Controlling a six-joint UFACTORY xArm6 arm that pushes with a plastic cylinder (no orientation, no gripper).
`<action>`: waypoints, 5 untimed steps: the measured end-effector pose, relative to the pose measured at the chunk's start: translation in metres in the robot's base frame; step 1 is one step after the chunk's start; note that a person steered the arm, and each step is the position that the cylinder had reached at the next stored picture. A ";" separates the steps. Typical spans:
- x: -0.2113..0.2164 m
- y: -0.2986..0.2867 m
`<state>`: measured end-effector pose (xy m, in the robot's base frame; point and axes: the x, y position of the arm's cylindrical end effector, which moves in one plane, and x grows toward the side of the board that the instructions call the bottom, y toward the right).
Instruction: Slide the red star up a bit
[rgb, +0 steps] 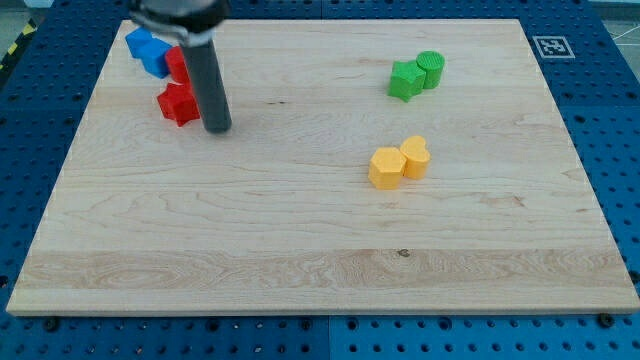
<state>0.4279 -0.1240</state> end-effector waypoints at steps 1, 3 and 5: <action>0.020 -0.005; 0.002 -0.039; -0.045 -0.044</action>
<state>0.3828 -0.1677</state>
